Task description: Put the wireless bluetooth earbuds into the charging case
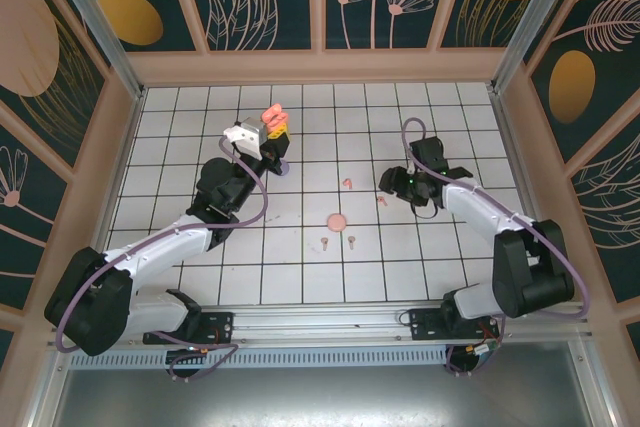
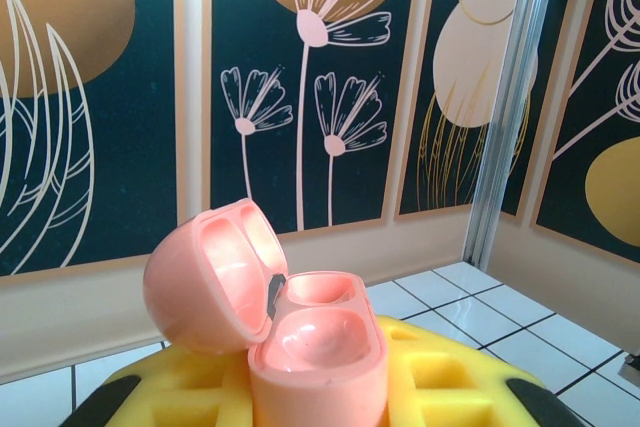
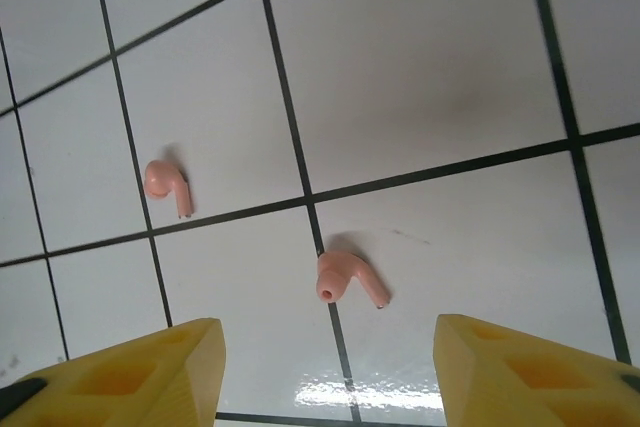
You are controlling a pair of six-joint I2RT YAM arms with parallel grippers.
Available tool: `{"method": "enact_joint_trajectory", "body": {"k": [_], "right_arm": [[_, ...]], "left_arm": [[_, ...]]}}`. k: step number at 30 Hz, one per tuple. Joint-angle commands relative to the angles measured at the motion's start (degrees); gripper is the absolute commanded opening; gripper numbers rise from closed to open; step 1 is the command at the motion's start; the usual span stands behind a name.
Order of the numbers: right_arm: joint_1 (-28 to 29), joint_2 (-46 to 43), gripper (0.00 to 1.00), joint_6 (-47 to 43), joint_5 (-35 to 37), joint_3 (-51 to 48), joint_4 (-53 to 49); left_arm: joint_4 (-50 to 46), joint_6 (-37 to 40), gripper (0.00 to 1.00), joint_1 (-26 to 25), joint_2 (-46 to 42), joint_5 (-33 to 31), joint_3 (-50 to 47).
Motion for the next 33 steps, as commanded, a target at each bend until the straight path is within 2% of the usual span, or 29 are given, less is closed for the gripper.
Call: {"method": "enact_joint_trajectory", "body": {"k": [1, 9, 29, 33], "right_arm": [[1.69, 3.16, 0.57, -7.75, -0.11, 2.60, -1.91], [2.65, 8.58, 0.51, -14.82, 2.23, 5.01, -2.05], [4.59, 17.40, 0.32, -15.15, 3.44, 7.14, -0.38], [4.59, 18.34, 0.22, -14.79, 3.37, 7.22, 0.12]], "left_arm": [[2.05, 0.08, 0.00, -0.43, -0.02, 0.68, -0.32], [2.02, -0.24, 0.00, -0.41, -0.01, 0.77, -0.11], [1.78, -0.07, 0.00, -0.43, -0.09, 0.59, -0.08], [1.60, 0.10, 0.00, -0.36, -0.35, 0.50, -0.15]]}}
